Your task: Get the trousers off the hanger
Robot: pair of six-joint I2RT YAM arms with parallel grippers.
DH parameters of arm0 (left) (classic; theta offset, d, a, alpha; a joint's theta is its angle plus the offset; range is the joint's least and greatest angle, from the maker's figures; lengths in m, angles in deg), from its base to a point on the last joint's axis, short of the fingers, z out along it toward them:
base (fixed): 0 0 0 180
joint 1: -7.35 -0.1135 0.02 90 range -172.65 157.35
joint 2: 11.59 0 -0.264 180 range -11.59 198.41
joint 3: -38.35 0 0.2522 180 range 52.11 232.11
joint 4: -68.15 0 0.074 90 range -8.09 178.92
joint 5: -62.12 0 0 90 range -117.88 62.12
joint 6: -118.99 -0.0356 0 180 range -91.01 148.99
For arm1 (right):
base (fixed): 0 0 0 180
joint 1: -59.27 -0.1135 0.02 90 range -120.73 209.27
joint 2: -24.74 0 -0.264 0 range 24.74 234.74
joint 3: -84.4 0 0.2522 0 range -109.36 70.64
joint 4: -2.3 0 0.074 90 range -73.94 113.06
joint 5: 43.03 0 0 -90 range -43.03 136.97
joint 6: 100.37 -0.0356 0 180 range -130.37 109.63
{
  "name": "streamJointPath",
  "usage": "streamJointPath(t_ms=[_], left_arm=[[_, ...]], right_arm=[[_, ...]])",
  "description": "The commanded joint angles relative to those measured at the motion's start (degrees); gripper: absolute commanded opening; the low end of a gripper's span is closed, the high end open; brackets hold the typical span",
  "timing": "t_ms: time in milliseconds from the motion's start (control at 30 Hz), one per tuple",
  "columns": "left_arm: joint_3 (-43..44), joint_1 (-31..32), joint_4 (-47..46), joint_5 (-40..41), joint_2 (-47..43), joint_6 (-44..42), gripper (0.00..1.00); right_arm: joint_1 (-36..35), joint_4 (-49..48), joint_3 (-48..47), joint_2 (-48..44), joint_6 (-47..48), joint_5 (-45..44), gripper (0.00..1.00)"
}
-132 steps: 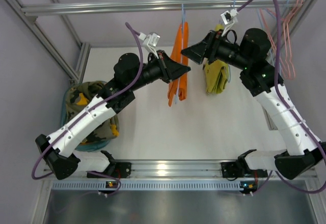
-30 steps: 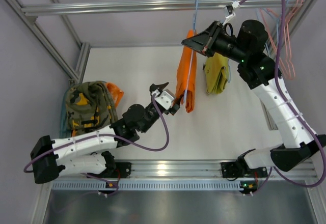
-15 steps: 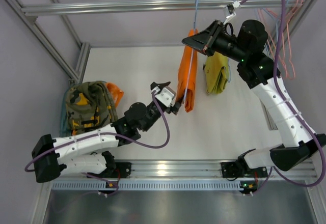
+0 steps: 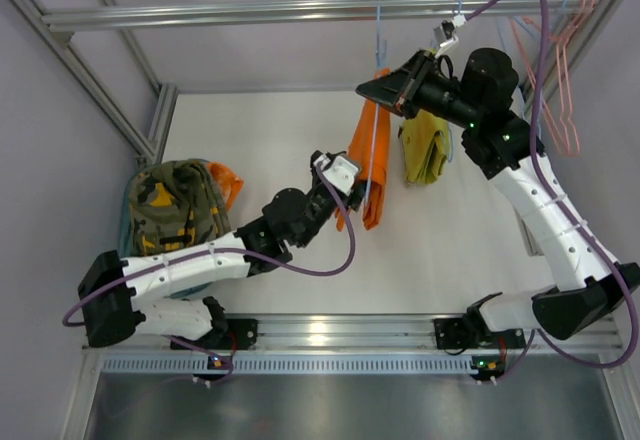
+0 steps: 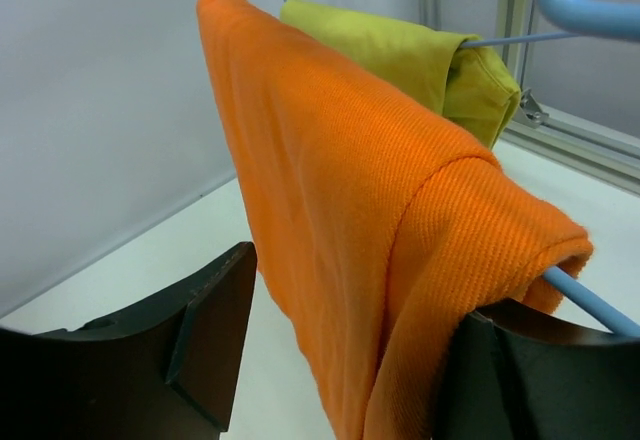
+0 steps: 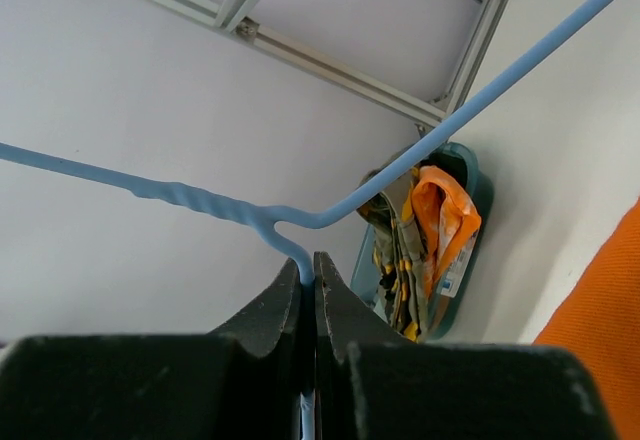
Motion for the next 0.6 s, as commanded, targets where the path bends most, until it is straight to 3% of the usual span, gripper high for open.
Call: streamJointPath(t_ms=[0,167,300,567], left_arm=[[2.6,-1.5,-2.7,1.1,1.1,0.3,0.65],[2.4,-3.8,-2.6,0.1,0.0,0.7,0.35],[3.3,-4.2,-2.5,-1.0,-2.6,-0.1,0.03],[4.4,-4.8,1.8,-2.0,-9.4,-6.0,0.0]], right_arm=[[0.2,-11.6,-2.7,-5.1,-1.9,1.7,0.0],[0.2,-10.8,-2.7,-6.1,-1.4,2.0,0.0],[0.6,-10.6,-1.1,-6.8,0.4,2.2,0.0],[4.9,-8.6,1.8,-7.4,7.2,5.4,0.0]])
